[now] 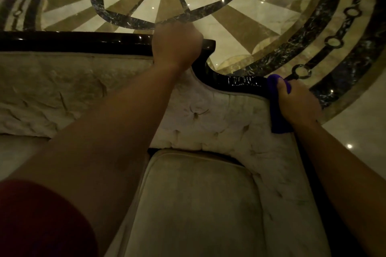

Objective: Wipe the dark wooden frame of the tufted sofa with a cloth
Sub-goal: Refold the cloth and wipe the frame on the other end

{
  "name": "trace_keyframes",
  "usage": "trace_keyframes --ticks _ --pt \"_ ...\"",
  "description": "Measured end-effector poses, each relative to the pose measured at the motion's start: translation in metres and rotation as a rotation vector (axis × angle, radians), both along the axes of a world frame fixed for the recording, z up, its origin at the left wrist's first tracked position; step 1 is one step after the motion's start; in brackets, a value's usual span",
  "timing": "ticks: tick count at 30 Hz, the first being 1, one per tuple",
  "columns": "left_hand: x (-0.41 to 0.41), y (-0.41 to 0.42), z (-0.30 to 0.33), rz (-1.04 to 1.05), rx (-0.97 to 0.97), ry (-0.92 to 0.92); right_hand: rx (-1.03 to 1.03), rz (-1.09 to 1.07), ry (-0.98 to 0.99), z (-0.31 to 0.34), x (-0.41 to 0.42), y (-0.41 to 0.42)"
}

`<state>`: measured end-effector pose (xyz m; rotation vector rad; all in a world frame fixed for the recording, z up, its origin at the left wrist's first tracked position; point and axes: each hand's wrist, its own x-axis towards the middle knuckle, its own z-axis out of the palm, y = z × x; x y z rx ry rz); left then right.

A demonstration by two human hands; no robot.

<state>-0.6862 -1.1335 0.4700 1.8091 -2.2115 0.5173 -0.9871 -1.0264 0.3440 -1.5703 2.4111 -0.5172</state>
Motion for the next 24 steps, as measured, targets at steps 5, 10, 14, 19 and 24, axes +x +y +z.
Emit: trace_keyframes --ticks 5,10,14,19,24 --pt "-0.024 0.017 -0.012 0.181 -0.032 0.075 -0.019 -0.134 -0.055 -0.007 0.001 0.04" --pt "-0.068 0.064 -0.04 0.088 0.033 0.123 -0.003 -0.152 -0.016 -0.029 0.004 0.074" --pt "-0.131 0.147 -0.088 -0.378 0.216 0.075 0.043 -0.197 0.018 -0.051 -0.007 0.106" --pt "-0.187 0.197 -0.131 -0.515 0.54 0.085 0.112 -0.18 0.047 -0.079 -0.022 0.16" --pt "-0.186 0.194 -0.154 -0.445 0.564 0.112 0.219 -0.167 0.054 -0.091 -0.035 0.212"
